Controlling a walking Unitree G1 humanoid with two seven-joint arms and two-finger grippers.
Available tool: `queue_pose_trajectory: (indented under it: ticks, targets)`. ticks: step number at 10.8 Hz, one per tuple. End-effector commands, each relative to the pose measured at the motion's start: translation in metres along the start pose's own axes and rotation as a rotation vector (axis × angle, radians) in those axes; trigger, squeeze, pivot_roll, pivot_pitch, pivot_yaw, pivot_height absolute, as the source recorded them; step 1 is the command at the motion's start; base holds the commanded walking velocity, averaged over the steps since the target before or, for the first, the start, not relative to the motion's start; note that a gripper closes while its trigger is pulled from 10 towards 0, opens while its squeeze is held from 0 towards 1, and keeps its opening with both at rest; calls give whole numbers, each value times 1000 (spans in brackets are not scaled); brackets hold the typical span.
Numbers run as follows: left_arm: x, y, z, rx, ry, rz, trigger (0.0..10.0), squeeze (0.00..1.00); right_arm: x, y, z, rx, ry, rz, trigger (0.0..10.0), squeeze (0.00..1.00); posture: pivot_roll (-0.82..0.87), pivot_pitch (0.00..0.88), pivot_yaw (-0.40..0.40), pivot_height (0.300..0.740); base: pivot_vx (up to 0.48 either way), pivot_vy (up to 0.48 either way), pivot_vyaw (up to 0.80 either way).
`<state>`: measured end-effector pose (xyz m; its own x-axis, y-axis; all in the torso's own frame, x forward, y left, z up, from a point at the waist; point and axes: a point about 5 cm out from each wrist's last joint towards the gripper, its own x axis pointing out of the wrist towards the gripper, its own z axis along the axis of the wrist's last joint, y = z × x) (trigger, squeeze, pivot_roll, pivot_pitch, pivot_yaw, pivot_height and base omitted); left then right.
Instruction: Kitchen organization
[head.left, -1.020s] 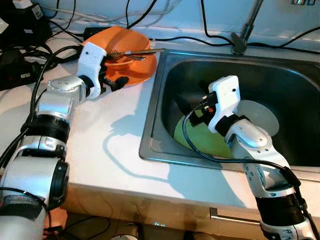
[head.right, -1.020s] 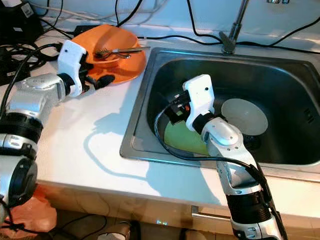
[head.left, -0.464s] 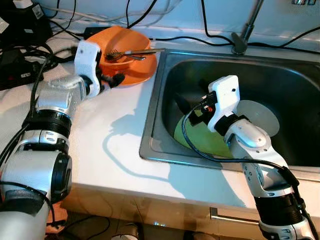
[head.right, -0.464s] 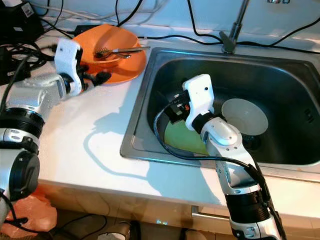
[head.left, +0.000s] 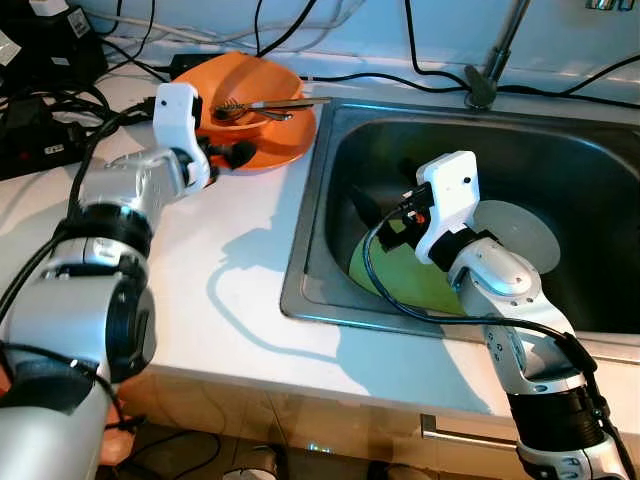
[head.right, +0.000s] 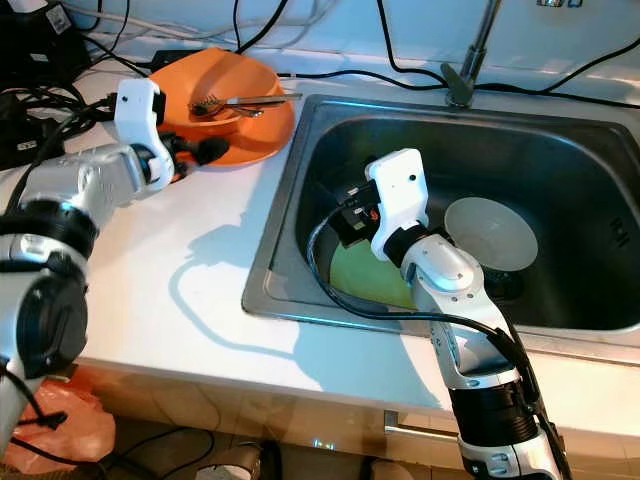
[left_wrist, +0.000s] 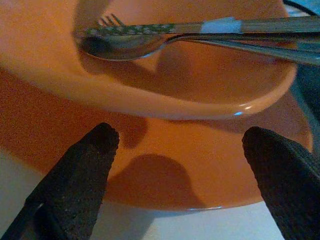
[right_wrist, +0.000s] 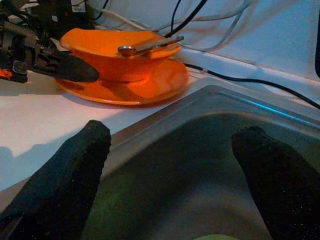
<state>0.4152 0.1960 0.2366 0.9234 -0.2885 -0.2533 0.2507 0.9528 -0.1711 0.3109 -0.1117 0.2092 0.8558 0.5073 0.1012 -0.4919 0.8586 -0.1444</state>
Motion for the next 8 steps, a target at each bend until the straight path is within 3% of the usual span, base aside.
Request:
queue_pose_trajectory:
  ticks: [1,6,8]
  targets:
    - [2,-3,-9,-54,63,-9,10000,0,-1,0,1,-3,-7,-7,10000,0,39,156,29,740,0,0,0]
    - [1,-13,-26,-22,229,-165,10000,0,-1,-1,1,-4,-5,-10,10000,0,43,160,28,740,0,0,0]
    - [-2,-9,-33,-29,268,-188,10000,0,0,-2,0,-6,-5,-9,10000,0,47,157,24,740,0,0,0]
